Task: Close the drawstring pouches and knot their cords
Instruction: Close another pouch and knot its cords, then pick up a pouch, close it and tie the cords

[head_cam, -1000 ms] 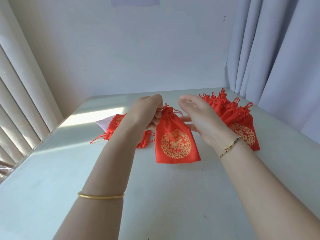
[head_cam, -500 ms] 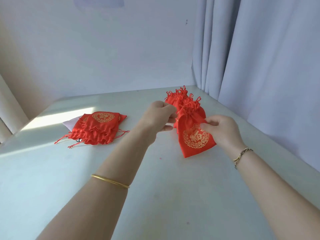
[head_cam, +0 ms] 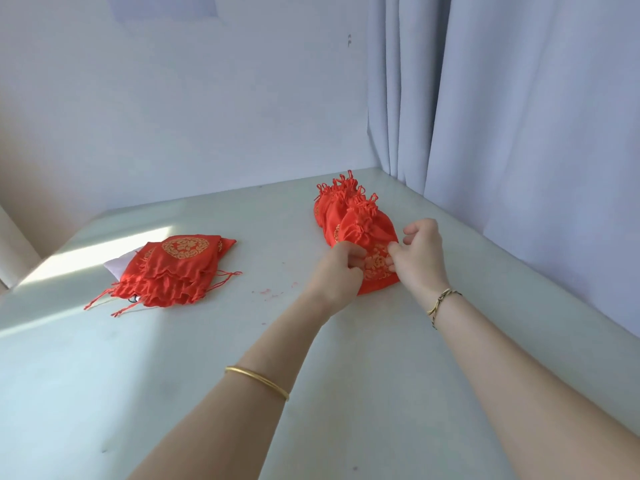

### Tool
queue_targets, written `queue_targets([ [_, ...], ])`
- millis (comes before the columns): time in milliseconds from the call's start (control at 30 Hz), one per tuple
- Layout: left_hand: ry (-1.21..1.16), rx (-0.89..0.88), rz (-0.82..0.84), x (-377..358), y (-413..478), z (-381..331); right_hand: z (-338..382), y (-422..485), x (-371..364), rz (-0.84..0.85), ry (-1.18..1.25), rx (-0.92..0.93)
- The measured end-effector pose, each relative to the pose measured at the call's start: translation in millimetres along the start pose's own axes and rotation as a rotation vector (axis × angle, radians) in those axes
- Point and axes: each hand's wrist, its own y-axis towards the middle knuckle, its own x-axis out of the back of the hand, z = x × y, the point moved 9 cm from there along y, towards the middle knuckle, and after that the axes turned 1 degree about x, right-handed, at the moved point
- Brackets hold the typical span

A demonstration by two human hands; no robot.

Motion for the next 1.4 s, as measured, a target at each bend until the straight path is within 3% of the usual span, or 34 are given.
queue_targets([
  [333, -0.088, -0.087, -0.056, 17, -13, -15, 20, -26, 17, -0.101, -0.138, 0.094],
  [767, -0.041, -0.006, -0.064, 62, -39, 8, 42, -54, 1, -0.113, -0.075, 0.156],
  [900, 0.016, 0.045, -0.209, 94, -42, 25, 66, -69, -46, 0.082, -0.021, 0.210],
  [1033, 0.211, 0.091, -0.429, 153, -53, 54, 82, -85, -120, 0.325, 0.025, 0.135],
  [1167, 0.417, 0.200, -0.627, 219, -69, 84, 95, -88, -167, 0.422, 0.061, 0.062],
  [1267, 0.562, 0.230, -0.679, 248, -73, 95, 102, -85, -188, 0.471, 0.112, 0.024],
  [1400, 0.720, 0.187, -0.625, 257, -55, 102, 100, -79, -200, 0.503, 0.119, 0.030],
])
